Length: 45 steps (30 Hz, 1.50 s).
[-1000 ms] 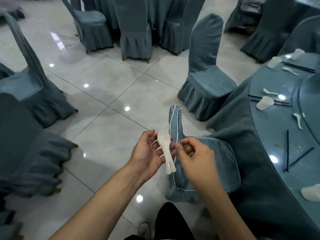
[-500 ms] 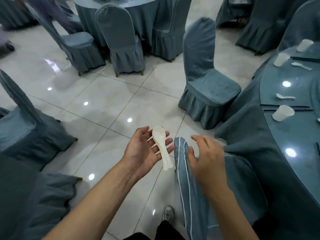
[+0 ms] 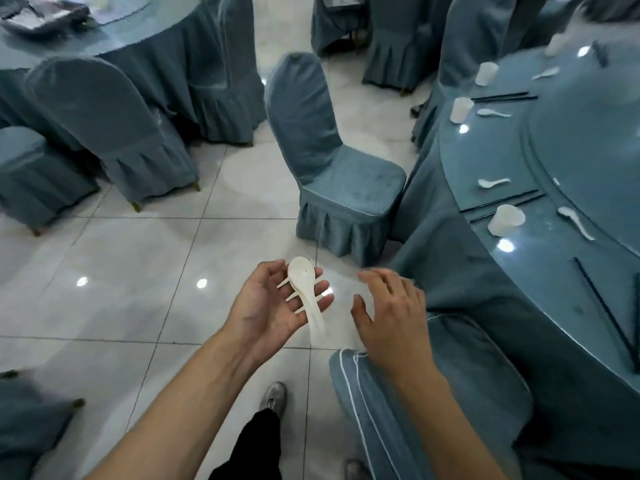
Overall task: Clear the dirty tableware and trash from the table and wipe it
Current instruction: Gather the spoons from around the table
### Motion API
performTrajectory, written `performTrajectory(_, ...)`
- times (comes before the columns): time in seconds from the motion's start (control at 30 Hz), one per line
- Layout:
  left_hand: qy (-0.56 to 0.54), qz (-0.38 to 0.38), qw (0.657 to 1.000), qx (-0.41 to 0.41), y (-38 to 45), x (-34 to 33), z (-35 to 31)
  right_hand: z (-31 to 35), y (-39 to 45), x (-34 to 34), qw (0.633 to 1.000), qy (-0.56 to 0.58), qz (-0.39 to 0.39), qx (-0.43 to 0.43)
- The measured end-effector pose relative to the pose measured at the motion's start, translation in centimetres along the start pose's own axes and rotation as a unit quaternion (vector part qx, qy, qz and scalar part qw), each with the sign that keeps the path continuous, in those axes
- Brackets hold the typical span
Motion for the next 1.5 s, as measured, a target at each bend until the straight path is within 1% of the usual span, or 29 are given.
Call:
performTrajectory(0.07,0.017,0.015,1.000,0.007,2.7,-0.6,-2.7,1.1,1.9,-0.8,0.999,0.009,-0.017,-0.038)
performTrajectory(0.17,0.039,0.046,0.998,0.012,6.6,-1.5,-6.4,3.9,4.9,-1.3,0.994,0.055,-0.028,-0.091)
performTrajectory(0.27,0.061,0.076,0.995,0.030,10.0,-2.6,-9.1,7.0,6.5,-1.3,0.989,0.079,-0.057,-0.109)
performTrajectory(0.37,0.062,0.091,0.992,0.061,12.8,-4.3,-10.5,8.8,8.5,-2.0,0.990,0.027,-0.057,-0.128)
performTrajectory(0.47,0.077,0.103,0.987,0.098,15.3,-6.2,-11.1,8.8,10.8,-2.9,0.984,-0.049,-0.082,-0.148)
performTrajectory(0.53,0.083,0.110,0.983,0.121,17.1,-7.6,-11.3,8.3,12.5,-3.3,0.979,-0.072,-0.098,-0.166)
performTrajectory(0.63,0.098,0.119,0.978,0.138,19.9,-10.0,-11.5,6.9,15.0,-3.8,0.971,-0.084,-0.120,-0.191)
performTrajectory(0.8,0.131,0.131,0.973,0.141,24.2,-14.8,-11.6,3.7,19.8,-3.5,0.962,-0.070,-0.137,-0.225)
performTrajectory(0.9,0.152,0.144,0.966,0.153,26.2,-18.0,-11.5,1.7,22.0,-2.2,0.958,-0.034,-0.145,-0.245)
performTrajectory(1.0,0.147,0.157,0.964,0.157,28.1,-21.0,-11.3,-0.3,24.3,-0.6,0.952,0.050,-0.131,-0.273)
performTrajectory(1.1,0.157,0.172,0.959,0.164,29.6,-23.1,-11.0,-1.4,25.7,0.5,0.929,0.153,-0.120,-0.315)
performTrajectory(1.17,0.168,0.176,0.954,0.175,30.7,-24.4,-10.5,-2.3,26.7,0.8,0.918,0.174,-0.127,-0.333)
performTrajectory(1.3,0.189,0.181,0.945,0.198,33.8,-27.0,-9.7,-5.0,28.9,0.2,0.925,0.102,-0.134,-0.342)
performTrajectory(1.4,0.199,0.189,0.937,0.215,36.3,-28.9,-9.3,-7.0,31.1,-0.5,0.929,0.021,-0.147,-0.339)
performTrajectory(1.5,0.227,0.196,0.921,0.247,38.8,-31.3,-9.1,-9.4,33.6,-0.6,0.912,-0.035,-0.195,-0.360)
Point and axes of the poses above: each hand's wrist, its own y-axis towards the middle knuckle, its own x-axis out of the back of the hand, z = x × y, the point moved 1 cm from there along y, towards the middle knuckle
